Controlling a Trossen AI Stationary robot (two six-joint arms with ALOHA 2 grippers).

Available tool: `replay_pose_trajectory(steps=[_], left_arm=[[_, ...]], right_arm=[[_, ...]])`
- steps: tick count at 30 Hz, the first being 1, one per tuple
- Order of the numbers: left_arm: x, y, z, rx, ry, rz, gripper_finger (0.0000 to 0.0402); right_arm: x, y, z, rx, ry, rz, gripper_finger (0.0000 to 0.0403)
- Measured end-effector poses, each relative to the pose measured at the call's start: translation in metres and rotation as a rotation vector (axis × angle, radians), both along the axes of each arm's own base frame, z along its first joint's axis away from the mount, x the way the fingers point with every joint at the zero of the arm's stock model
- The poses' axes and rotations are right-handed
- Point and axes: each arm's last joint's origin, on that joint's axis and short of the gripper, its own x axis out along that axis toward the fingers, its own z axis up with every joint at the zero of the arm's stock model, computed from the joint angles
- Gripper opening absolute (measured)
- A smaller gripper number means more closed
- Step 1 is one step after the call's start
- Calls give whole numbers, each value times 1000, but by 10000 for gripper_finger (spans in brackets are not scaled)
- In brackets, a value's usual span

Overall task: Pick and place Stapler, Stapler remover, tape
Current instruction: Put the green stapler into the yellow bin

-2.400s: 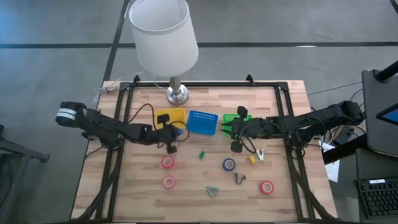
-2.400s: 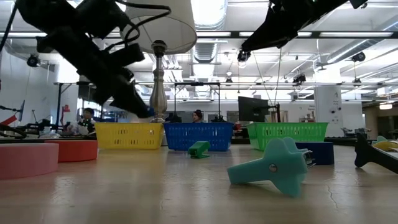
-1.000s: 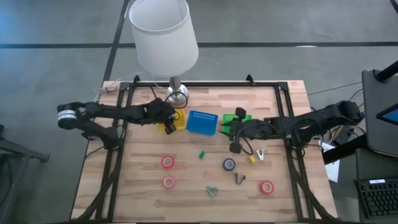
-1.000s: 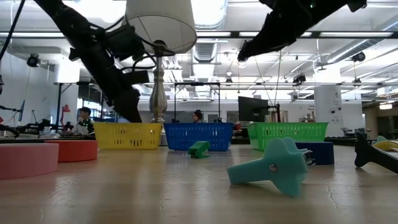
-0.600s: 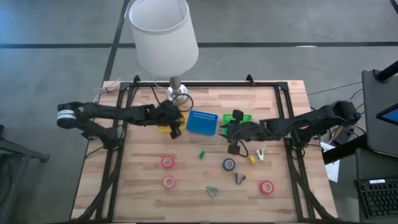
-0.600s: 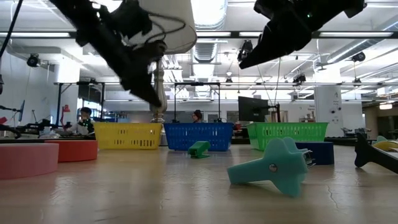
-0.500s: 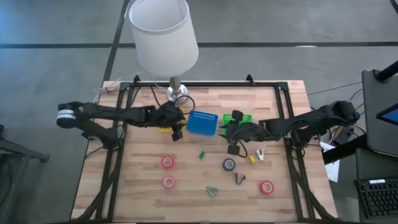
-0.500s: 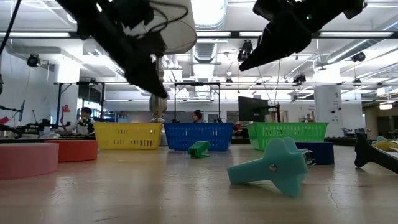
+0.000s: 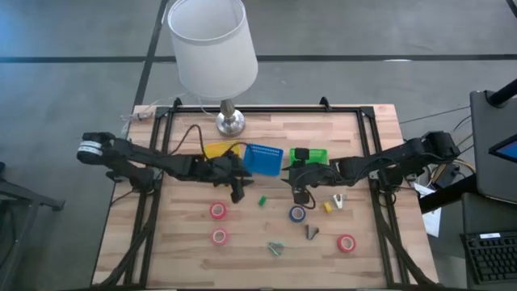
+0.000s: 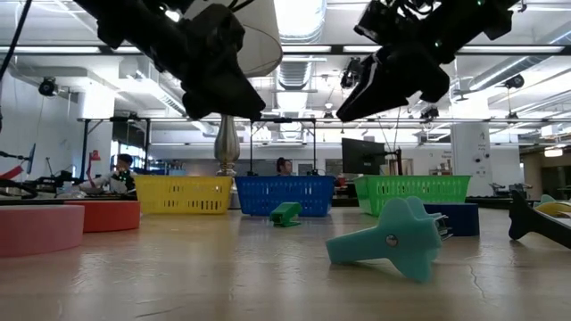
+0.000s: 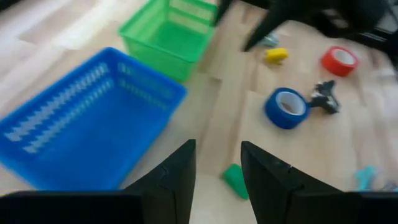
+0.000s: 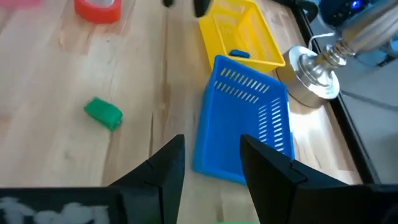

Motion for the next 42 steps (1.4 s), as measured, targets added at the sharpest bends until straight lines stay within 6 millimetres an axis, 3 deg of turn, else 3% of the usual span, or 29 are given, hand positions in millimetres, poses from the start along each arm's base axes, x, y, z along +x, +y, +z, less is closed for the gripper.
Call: replay_pose_trajectory(steps=[8, 14, 19, 30, 42], left_arm=[[20, -26, -29, -19, -2, -24, 127], [30, -35, -66, -18, 75, 28, 132], [37, -38, -85, -24, 94, 83, 158], [59, -45, -86, -40, 82, 75, 199], [57, -46, -99, -69, 147, 109, 200]], right_arm=[[-1, 0, 5, -40, -16, 30, 147], [-2, 0, 8, -38, -27, 29, 139], [-3, 0, 9, -38, -32, 29, 141], [-3, 0, 10, -47, -33, 35, 140], [-3, 0, 10, -44, -34, 33, 133]])
